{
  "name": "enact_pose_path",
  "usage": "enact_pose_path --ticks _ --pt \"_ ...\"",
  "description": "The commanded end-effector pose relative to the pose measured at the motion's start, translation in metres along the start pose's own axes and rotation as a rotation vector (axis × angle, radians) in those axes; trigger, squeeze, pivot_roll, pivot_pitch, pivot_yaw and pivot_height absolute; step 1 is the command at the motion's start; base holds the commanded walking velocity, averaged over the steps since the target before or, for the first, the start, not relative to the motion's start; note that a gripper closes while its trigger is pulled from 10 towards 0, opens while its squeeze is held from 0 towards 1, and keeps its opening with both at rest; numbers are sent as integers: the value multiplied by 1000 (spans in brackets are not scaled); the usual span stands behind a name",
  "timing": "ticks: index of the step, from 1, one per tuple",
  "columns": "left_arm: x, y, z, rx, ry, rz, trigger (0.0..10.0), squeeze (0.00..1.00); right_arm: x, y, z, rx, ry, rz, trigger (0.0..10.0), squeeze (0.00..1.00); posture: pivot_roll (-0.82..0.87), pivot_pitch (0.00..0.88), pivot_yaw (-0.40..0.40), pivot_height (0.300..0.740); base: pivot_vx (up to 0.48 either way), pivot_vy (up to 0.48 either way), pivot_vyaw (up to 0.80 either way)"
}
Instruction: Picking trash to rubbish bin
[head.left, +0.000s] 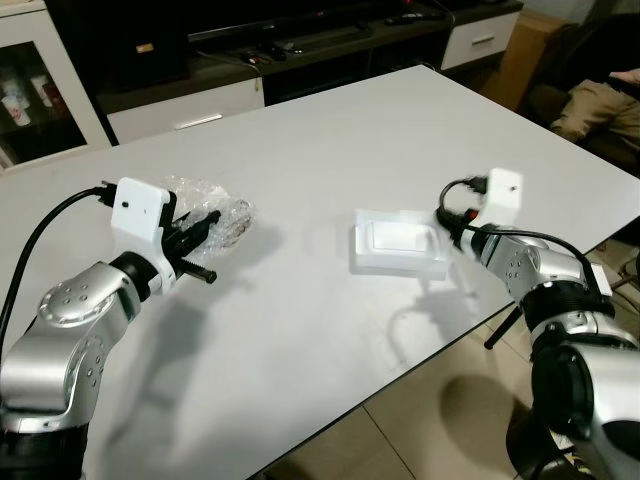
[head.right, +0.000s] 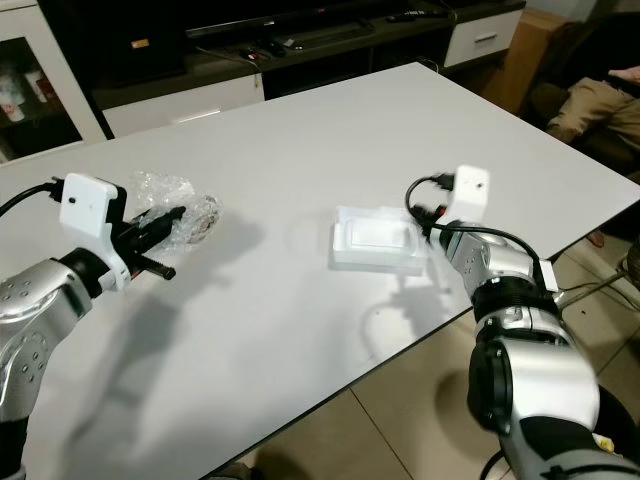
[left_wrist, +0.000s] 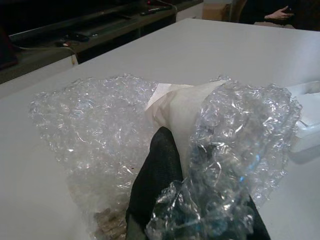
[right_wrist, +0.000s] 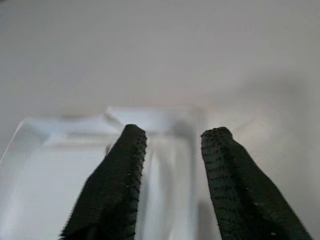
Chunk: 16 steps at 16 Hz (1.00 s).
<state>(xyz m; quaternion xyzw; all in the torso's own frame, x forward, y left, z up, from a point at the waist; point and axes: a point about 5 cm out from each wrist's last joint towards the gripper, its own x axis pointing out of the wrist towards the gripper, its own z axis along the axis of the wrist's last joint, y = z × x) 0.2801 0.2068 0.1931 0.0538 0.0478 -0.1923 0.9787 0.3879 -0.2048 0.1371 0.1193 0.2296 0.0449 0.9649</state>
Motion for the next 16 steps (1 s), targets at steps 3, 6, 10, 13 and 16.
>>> enact_pose_path --ticks 3,6,10,13,16 --pt "-4 -2 1 -3 -4 -9 0 0 -3 -7 9 -102 51 -20 10000 1000 113 13 -31 740 0 0 0" --pt "-4 -4 1 -9 -8 -8 0 0 -5 -9 16 -116 45 -30 10000 1000 107 8 -35 740 0 0 0" --pt "-3 -5 1 -9 -8 -15 0 0 -8 -15 15 -157 102 -11 10000 1000 94 4 -41 740 0 0 0" --pt "-1 -6 1 -10 -9 -21 0 0 -9 -22 1 -228 198 -53 10000 675 93 6 -42 740 0 0 0" --pt "0 -6 1 -11 -9 -24 0 0 -8 -26 -13 -210 236 -102 10000 0 98 8 -40 740 0 0 0"
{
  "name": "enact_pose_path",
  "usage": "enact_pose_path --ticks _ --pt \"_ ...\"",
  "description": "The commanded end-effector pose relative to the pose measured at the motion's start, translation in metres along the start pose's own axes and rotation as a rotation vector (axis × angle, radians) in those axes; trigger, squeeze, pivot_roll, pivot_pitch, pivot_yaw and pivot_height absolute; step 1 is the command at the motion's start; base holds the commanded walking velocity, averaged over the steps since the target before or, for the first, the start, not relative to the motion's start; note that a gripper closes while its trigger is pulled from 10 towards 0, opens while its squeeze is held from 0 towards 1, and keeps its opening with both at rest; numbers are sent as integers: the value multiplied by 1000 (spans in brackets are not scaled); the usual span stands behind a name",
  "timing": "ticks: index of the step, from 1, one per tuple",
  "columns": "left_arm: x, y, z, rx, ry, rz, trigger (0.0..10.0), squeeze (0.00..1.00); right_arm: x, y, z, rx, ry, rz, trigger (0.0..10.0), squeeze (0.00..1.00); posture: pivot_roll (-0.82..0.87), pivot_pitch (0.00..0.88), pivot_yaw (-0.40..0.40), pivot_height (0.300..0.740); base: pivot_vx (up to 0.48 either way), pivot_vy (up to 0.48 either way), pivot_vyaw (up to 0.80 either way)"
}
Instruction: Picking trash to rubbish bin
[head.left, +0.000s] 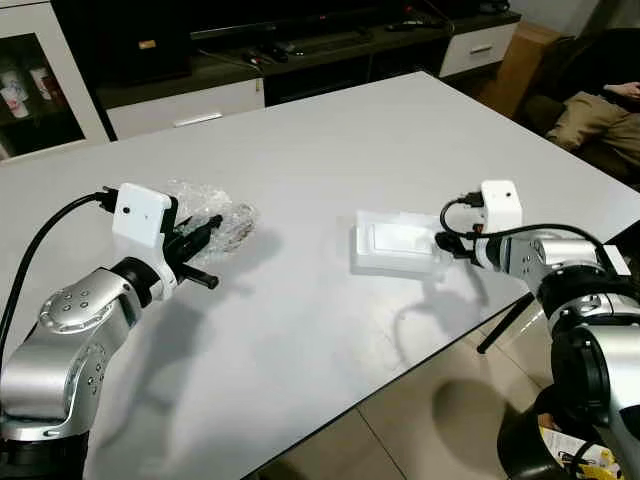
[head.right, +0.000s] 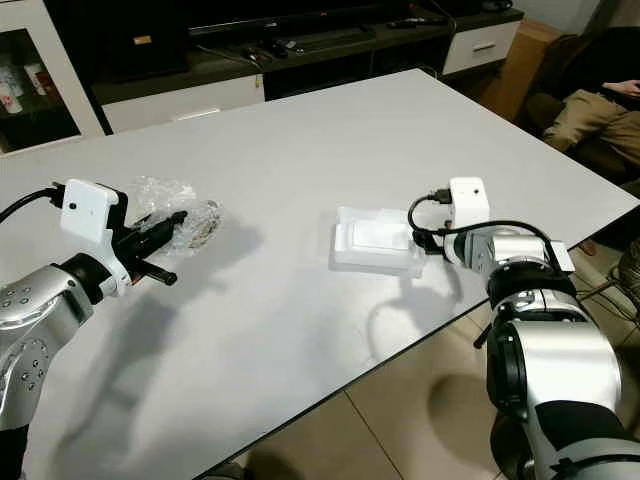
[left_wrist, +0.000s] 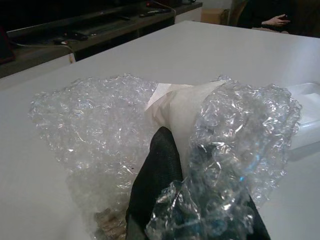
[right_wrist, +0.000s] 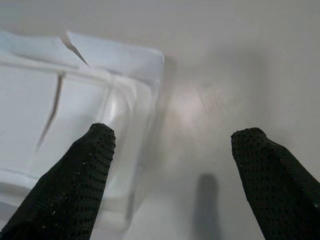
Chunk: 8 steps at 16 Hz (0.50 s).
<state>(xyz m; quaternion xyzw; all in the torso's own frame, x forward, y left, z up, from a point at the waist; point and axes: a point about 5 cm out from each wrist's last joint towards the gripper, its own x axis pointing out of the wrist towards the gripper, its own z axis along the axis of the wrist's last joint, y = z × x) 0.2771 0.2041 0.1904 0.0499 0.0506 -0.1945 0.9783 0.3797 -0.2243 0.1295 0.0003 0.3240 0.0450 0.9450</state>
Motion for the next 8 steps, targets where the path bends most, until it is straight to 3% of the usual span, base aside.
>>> enact_pose_path --ticks 1,3,4,6,7,8 --pt "2 -2 4 -2 -12 -19 0 0 1 -4 -10 9 43 -26 10000 0 101 8 -38 740 0 0 0" --pt "2 -1 4 1 -13 -16 0 0 2 -3 -17 44 67 -19 10000 0 103 8 -39 740 0 0 0" --pt "2 -1 4 2 -12 -16 0 0 3 -1 -20 78 74 -6 8667 0 103 8 -39 740 0 0 0" --pt "2 -2 5 2 -13 -19 0 0 4 0 -24 89 81 -10 1137 0 105 7 -41 740 0 0 0" --pt "2 -2 4 2 -12 -19 0 0 5 0 -27 92 85 -12 0 0 107 9 -41 740 0 0 0" --pt "1 -2 4 2 -12 -18 0 0 5 0 -28 94 86 -11 0 0 107 9 -41 740 0 0 0"
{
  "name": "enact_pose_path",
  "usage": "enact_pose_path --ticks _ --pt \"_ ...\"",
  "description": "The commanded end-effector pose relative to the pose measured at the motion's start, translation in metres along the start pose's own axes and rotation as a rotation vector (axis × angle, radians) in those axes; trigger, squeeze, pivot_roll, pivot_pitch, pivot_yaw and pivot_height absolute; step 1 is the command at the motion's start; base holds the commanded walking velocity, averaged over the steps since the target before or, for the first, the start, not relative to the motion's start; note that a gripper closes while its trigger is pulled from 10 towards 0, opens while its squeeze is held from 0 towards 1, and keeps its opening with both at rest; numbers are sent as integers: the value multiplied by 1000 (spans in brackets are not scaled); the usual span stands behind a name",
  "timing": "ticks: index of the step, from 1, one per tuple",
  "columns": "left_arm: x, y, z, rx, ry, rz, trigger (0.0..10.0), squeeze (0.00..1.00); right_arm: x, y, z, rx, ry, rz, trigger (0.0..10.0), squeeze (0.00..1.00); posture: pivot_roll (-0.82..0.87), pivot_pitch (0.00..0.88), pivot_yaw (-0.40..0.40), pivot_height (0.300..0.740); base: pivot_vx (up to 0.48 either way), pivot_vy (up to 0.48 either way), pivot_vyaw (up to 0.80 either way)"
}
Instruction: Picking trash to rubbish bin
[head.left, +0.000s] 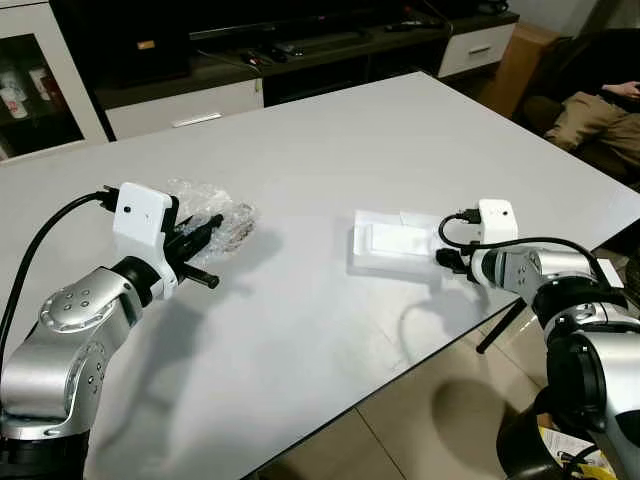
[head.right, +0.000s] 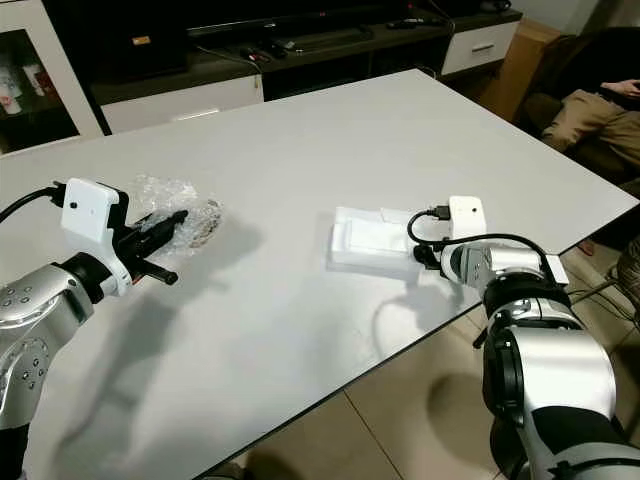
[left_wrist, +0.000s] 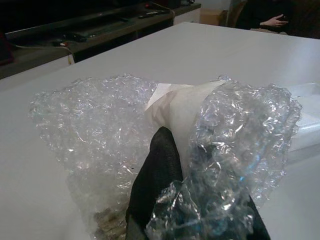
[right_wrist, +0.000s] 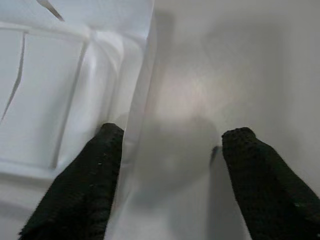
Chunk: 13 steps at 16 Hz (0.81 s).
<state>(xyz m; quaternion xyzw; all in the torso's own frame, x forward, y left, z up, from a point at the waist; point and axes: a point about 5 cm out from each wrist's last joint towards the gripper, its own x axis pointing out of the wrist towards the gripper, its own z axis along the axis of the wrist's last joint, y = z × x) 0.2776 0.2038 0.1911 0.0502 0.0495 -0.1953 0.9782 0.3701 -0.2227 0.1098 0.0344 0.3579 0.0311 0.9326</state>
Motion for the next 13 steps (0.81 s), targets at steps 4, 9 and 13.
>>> enact_pose_path --ticks 4,9,13 --pt "1 -1 4 4 -8 -19 0 0 2 0 -10 42 26 8 0 0 108 7 -38 740 0 0 0" --pt "3 -2 4 6 -10 -27 0 0 3 2 -9 86 8 36 0 0 109 6 -37 740 0 0 0" --pt "3 -2 4 10 -10 -27 0 0 3 3 -8 115 -7 50 0 0 111 4 -37 740 0 0 0"
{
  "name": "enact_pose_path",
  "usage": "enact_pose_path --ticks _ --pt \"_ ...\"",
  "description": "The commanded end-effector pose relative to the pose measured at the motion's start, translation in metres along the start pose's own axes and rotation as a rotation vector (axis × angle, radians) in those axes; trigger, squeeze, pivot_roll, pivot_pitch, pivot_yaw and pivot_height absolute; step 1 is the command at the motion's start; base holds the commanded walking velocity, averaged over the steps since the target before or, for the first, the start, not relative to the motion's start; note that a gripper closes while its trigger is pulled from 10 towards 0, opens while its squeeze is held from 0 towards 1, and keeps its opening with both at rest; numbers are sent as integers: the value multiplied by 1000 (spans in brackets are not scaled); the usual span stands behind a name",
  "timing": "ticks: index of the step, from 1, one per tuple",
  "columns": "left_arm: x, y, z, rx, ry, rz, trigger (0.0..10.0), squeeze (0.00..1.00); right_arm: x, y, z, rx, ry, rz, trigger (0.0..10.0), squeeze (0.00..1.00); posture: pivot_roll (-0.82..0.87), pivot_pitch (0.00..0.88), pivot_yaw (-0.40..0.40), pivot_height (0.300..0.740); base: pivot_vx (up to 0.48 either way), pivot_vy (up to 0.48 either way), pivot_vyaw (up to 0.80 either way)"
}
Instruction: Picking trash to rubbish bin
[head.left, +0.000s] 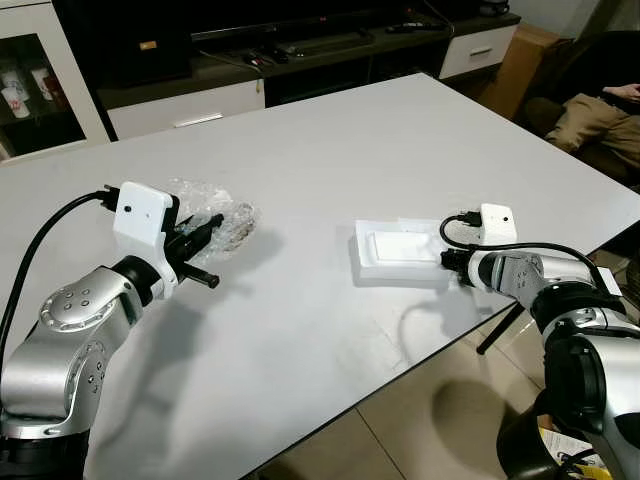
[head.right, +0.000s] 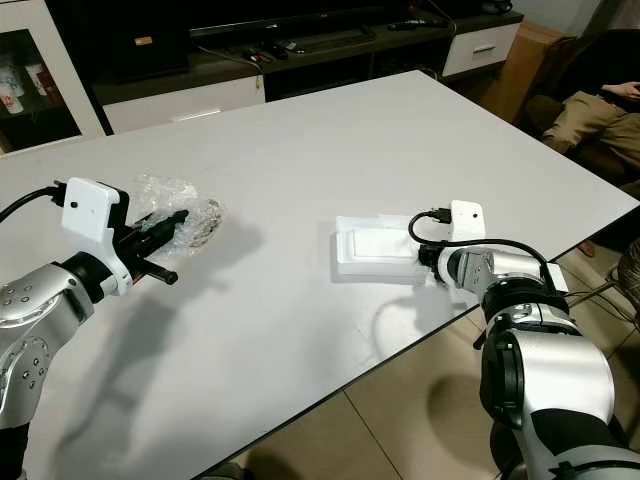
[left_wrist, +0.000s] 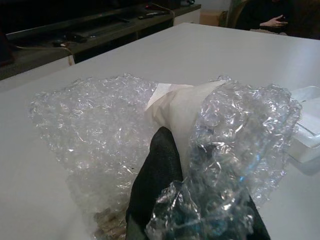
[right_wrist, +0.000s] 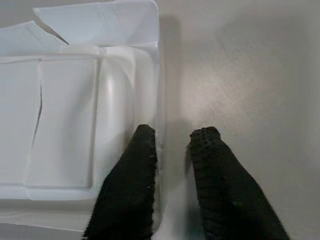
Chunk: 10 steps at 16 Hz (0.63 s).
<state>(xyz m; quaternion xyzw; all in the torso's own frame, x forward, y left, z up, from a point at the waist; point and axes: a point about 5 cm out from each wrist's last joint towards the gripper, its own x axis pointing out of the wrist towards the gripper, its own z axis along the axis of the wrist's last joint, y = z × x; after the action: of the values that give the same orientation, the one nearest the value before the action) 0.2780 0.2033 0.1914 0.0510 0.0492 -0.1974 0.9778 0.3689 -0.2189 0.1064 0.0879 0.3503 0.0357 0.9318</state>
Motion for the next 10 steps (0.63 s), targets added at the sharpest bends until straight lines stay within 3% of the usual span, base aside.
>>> enact_pose_path --ticks 1,10 --pt "2 -2 4 9 -10 -24 0 0 1 -1 -4 26 5 5 0 0 108 3 -37 740 0 0 0" --pt "7 -5 -1 -10 -17 -20 0 0 2 4 -2 119 -46 51 0 0 81 0 -41 740 0 0 0"
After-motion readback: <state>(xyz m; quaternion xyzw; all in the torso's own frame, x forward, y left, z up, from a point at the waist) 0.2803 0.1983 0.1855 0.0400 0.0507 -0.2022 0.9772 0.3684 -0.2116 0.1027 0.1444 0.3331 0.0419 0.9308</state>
